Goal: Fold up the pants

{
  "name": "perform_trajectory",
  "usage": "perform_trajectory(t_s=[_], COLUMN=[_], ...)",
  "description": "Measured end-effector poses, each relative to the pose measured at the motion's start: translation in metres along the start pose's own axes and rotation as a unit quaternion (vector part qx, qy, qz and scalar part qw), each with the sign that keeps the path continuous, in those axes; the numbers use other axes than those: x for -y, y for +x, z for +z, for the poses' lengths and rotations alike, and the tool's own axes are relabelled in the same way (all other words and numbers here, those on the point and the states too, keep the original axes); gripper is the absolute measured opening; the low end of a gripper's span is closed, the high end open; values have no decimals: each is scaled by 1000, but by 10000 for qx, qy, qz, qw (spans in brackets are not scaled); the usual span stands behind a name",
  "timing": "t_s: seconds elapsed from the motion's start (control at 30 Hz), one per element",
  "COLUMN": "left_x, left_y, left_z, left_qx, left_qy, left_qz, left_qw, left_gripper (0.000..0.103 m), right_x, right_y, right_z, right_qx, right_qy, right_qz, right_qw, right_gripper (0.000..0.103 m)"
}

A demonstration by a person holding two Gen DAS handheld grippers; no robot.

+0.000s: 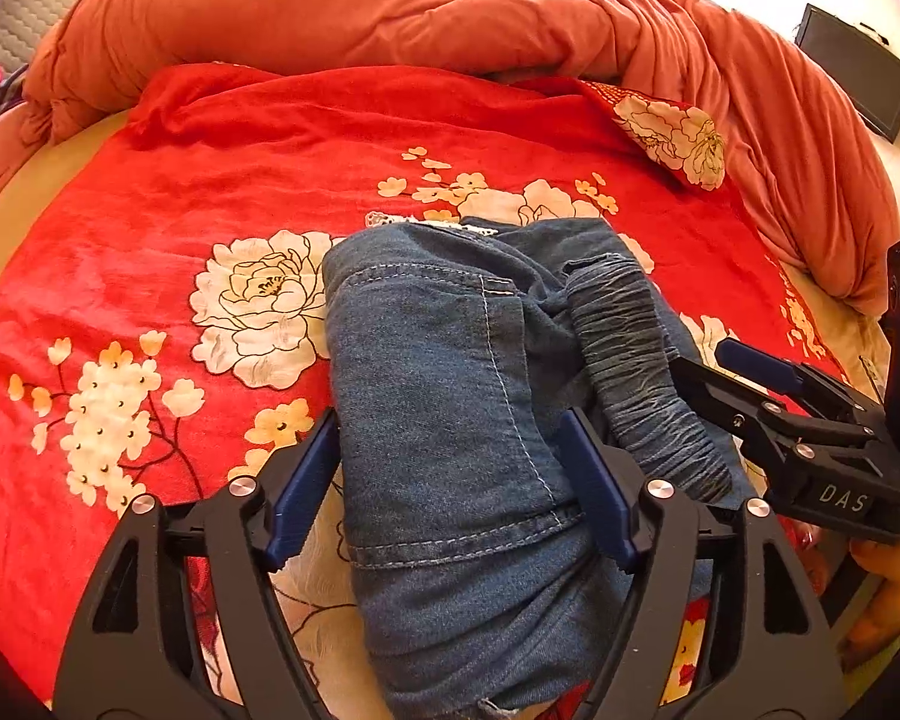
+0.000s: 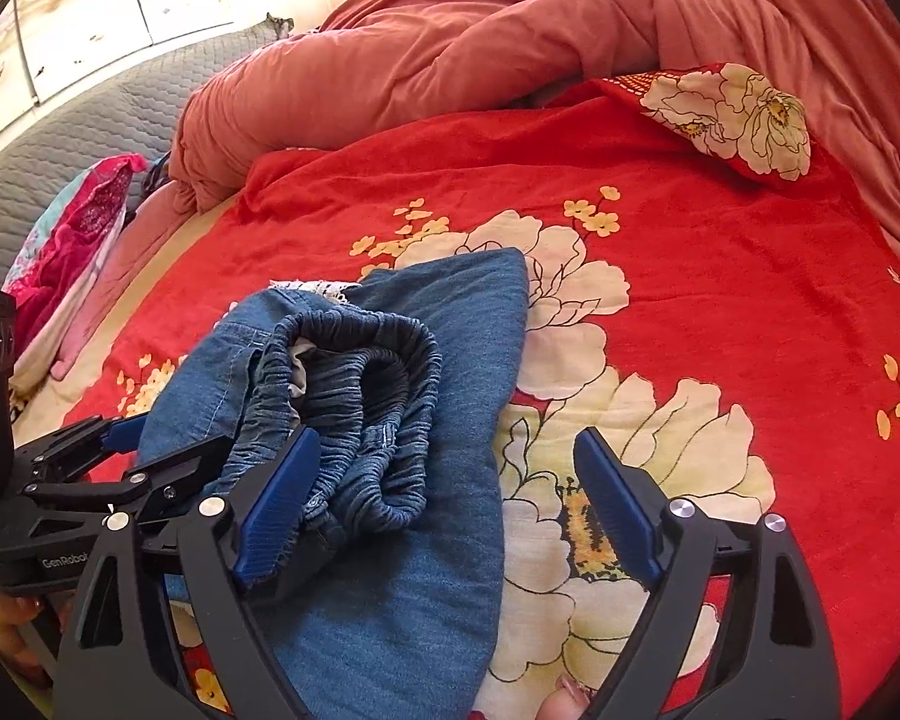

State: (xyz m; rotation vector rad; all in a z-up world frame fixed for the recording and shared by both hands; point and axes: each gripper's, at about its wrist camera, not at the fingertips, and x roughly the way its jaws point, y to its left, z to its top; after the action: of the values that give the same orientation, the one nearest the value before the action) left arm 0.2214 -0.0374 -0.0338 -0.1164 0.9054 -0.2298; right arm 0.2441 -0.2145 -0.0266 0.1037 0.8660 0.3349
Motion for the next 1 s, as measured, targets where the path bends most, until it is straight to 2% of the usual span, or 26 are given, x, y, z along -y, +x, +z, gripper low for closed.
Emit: perform_trajectory(t_s=[0.1, 0.3, 0.5, 0.67, 1.0], left_x=[0, 1, 3, 7, 11], left_y=[-6, -22, -41, -61, -91], left_z=[-2, -4, -7, -11, -27], left_qx=[53, 213, 371, 585, 765], left_qy=[-2, 34, 90, 200, 152], left_qz=[-24, -21, -18, 91, 105], left_qw=[10000, 9998, 9993, 9980, 9969], left_gripper=[74, 86, 93, 93, 93], right_x=[4, 9, 3, -8, -28], right_y=[-7, -26, -45, -64, -103], right_z=[0, 1, -1, -2, -16], right_qx=[78, 326, 507, 751, 1119], right_qy=[87, 201, 132, -8, -205], right_qz=[10, -14, -113, -181, -152], right_qw=[9999, 9993, 9986, 9970, 9934], right_gripper=[94, 96, 98, 98, 98])
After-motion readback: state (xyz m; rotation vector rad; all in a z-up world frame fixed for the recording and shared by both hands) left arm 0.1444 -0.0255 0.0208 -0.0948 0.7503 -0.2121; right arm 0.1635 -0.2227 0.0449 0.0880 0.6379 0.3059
